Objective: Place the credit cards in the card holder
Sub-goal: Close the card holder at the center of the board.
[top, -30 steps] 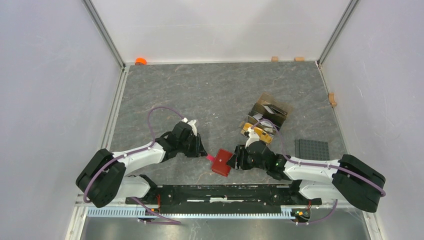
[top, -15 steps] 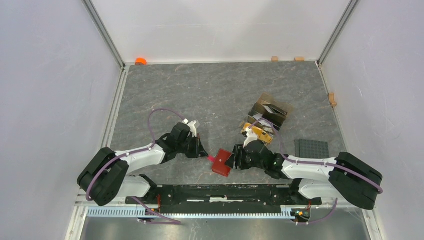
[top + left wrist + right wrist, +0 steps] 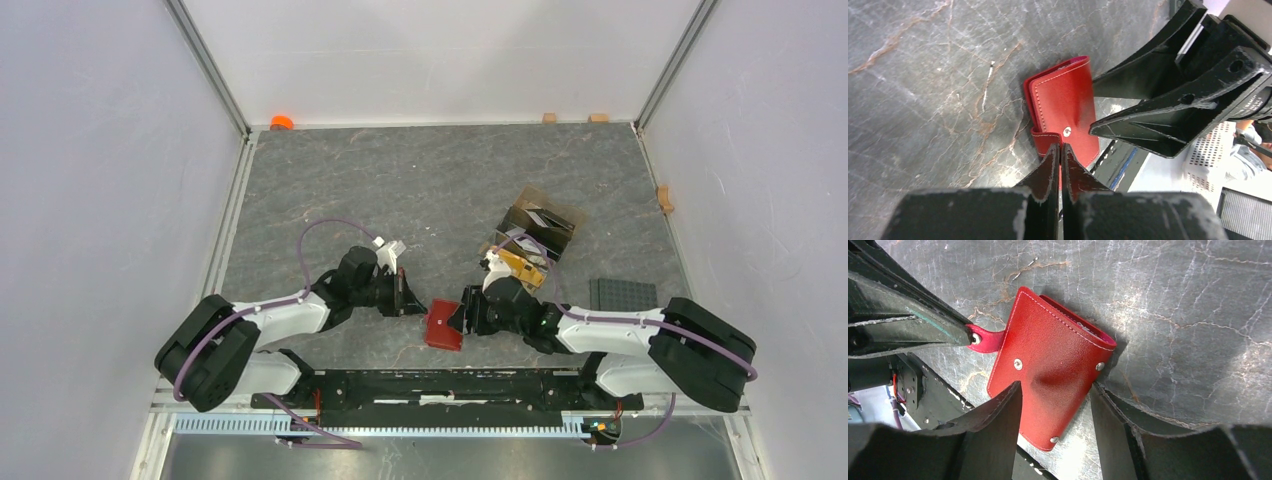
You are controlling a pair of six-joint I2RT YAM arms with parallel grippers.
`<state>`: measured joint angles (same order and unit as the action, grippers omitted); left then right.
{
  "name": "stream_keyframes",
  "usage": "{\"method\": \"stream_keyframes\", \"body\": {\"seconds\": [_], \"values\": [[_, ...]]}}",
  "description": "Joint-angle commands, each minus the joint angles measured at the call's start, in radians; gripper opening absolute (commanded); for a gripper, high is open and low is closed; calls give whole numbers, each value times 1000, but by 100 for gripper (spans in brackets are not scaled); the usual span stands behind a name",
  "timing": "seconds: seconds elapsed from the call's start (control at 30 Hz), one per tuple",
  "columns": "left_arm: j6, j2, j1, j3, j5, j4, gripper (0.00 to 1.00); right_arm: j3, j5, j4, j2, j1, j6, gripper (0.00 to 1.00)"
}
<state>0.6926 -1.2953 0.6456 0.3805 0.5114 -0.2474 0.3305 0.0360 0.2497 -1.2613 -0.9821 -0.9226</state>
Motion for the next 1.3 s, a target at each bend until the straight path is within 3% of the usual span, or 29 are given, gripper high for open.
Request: {"method": "stream_keyframes", "body": {"seconds": [0.0, 0.4, 1.27], "values": [[46, -25, 3, 11, 61, -97, 2, 11, 38, -70, -38, -6, 28, 58], [76, -96, 45, 26, 25, -126, 2, 20, 51, -92, -62, -15, 39, 57], [-72, -122, 230, 265, -376, 409, 2, 37, 77, -117, -93, -41, 47, 57]]}}
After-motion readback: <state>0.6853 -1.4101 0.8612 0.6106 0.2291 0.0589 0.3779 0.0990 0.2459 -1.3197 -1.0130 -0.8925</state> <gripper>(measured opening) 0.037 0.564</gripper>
